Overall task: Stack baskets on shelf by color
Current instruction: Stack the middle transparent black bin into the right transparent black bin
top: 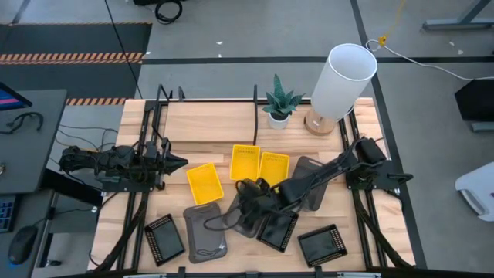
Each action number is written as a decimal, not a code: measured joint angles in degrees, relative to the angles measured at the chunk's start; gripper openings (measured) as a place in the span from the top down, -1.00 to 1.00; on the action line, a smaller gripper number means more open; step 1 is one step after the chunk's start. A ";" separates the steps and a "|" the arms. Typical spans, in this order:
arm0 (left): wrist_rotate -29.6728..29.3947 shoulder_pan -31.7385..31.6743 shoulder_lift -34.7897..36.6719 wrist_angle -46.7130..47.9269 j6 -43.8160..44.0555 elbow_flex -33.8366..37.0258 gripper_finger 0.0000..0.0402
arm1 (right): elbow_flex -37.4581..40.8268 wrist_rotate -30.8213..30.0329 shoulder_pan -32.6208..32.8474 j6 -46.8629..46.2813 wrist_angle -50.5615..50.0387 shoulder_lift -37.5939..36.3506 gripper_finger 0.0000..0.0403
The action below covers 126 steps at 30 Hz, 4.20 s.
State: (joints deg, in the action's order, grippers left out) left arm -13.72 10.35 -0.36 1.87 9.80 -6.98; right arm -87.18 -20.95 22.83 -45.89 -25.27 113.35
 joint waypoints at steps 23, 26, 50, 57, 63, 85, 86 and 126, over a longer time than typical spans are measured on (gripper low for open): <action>0.01 0.01 0.00 -0.30 -0.02 0.00 0.85 | -20.81 5.58 5.37 -3.40 -13.60 13.30 0.23; 0.02 0.01 0.00 -0.30 -0.01 -0.01 0.82 | -20.62 4.62 5.67 -4.04 -13.82 14.02 0.23; 0.02 0.00 0.00 -0.35 -0.02 0.00 0.81 | -19.91 -3.68 7.45 -2.29 -12.04 14.15 0.23; 0.02 0.00 0.00 -0.35 -0.02 0.00 0.81 | -16.77 -3.22 7.61 -3.33 -8.62 14.13 0.23; 0.02 0.00 0.00 -0.35 -0.02 0.00 0.84 | -13.20 -1.49 7.63 -3.74 -4.66 14.11 0.23; 0.02 0.00 0.00 -0.35 -0.02 0.00 0.82 | -10.92 4.57 6.58 -4.11 -5.51 14.07 0.45; 0.02 0.00 0.00 -0.35 -0.02 -0.02 0.81 | -10.92 4.56 6.54 -4.11 -5.51 14.07 0.48; 0.01 0.01 0.00 -0.35 -0.02 0.00 0.83 | -33.60 1.04 8.12 -1.01 -37.22 14.06 0.97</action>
State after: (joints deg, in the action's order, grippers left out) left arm -13.70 10.36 -0.36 1.52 9.78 -6.98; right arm -120.78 -19.91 30.95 -46.89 -62.50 127.42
